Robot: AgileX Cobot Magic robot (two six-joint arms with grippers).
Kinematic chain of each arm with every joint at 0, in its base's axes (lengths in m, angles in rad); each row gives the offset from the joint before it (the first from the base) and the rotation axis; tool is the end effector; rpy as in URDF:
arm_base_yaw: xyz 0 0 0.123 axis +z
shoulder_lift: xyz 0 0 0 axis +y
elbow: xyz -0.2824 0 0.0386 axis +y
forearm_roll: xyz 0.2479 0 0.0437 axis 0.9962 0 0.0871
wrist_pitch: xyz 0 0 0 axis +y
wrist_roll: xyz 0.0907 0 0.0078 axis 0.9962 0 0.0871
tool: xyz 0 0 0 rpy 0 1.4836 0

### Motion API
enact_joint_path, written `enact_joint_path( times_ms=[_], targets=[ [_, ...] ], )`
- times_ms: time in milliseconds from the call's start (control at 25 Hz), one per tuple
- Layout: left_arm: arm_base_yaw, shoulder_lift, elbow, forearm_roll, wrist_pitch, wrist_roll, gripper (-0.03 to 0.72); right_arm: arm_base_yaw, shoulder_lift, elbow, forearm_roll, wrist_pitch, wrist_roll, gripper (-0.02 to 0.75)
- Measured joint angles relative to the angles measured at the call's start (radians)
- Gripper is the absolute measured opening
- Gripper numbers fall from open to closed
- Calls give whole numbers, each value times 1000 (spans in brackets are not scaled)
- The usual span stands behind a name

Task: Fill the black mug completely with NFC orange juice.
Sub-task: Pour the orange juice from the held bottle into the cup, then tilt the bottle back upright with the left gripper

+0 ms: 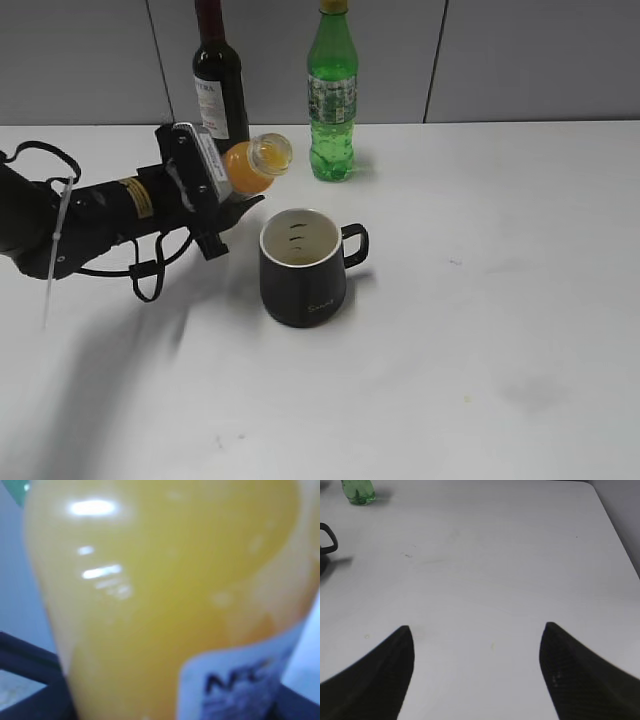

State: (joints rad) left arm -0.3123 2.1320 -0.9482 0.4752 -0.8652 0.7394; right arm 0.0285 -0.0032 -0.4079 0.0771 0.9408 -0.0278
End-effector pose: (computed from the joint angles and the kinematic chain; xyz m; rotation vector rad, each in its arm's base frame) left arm 0.3697 -0.1527 0.1040 1.3500 1.2595 0.1929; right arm 0.0092 0.0059 0.2609 -0.0506 2.0115 0.0921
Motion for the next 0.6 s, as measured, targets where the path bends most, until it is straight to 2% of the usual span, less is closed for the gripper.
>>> enact_joint_path(
  times_ms=[240, 600],
  targets=[
    [-1, 0, 0, -56, -27, 149, 471, 0, 0, 0, 0, 0, 0, 592],
    [-1, 0, 0, -79, -60, 359, 471, 0, 0, 0, 0, 0, 0, 592]
  ],
)
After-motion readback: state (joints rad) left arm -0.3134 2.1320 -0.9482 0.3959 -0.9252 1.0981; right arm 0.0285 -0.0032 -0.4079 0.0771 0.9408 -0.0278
